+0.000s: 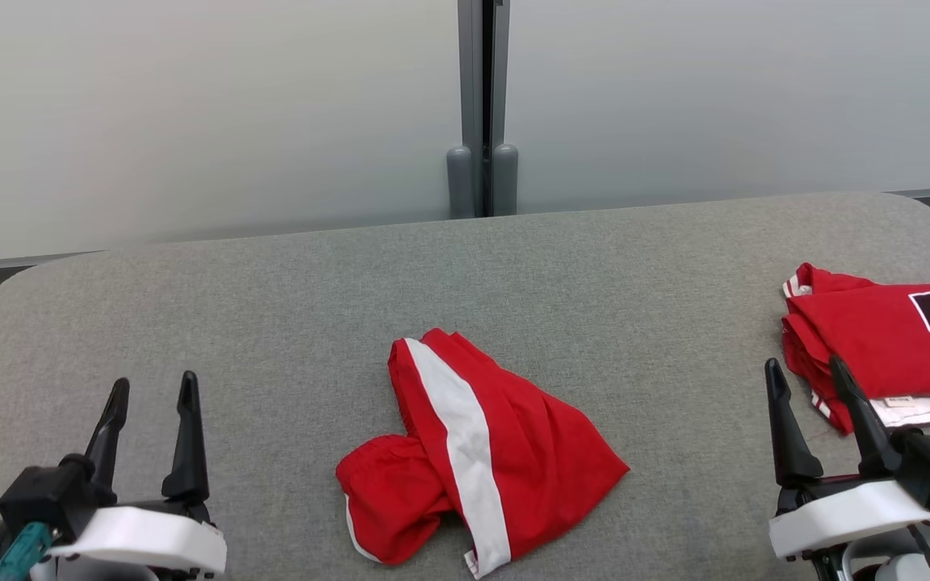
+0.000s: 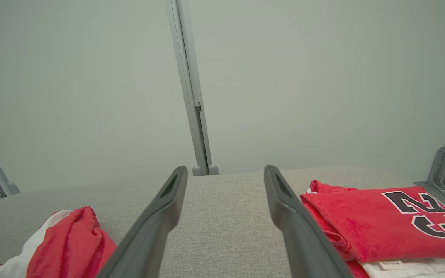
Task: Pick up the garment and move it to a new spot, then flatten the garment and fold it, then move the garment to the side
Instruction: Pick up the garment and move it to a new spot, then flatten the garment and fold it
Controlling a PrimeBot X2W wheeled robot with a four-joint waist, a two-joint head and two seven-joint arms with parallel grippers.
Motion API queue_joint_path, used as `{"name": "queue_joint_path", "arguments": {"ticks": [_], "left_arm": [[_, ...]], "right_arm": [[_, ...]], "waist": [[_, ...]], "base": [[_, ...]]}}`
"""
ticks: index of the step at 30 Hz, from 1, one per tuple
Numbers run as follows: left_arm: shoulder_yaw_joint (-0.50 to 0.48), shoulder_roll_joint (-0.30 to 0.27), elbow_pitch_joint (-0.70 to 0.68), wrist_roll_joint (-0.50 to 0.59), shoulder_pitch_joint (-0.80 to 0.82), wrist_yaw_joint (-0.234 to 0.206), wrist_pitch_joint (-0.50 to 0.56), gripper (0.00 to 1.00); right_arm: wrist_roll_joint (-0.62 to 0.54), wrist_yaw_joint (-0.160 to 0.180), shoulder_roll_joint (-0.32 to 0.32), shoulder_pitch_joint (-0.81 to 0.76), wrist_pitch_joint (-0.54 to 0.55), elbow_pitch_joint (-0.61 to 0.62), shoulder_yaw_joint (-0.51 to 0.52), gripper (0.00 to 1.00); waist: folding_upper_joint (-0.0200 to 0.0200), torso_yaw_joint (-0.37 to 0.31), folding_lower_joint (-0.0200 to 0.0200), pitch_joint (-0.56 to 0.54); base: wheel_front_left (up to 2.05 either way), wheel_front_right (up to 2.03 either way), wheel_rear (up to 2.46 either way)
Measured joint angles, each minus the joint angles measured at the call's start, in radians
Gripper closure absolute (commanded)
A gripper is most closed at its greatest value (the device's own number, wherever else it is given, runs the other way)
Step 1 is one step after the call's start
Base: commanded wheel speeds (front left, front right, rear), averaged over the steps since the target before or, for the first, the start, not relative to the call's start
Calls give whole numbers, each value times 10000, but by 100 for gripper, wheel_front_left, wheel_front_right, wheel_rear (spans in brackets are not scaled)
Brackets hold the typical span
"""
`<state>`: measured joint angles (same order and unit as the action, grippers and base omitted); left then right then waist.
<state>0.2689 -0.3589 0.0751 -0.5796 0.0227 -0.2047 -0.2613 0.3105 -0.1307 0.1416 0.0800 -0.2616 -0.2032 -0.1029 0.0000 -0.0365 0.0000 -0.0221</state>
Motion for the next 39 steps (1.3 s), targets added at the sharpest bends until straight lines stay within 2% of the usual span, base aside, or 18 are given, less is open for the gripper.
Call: {"name": "queue_joint_path", "arguments": {"ticks": [5,13,24,39], "left_arm": [[-648,556,-169,493,-546,299,-4,0],[-1141,1183,-86,1070,-747,826,-4,0],[-1561,1546,194,1488,-754,1331,-4,0],[-1659,1766,679,1687,-706,1699,27,0]], "right_arm": [[-19,0,-61,-91,0,33,-13,0],[-27,0,-58,-92,0,17,-81,0],[-27,0,-54,-81,0,-12,-104,0],[-29,0,-38,-32,0,-58,-107,0]], "waist": [[0,36,0,4],[0,16,0,-18],[0,-36,0,15],[0,-31,0,14]], "base": [[0,0,0],[0,0,0],[0,0,0],[0,0,0]]}}
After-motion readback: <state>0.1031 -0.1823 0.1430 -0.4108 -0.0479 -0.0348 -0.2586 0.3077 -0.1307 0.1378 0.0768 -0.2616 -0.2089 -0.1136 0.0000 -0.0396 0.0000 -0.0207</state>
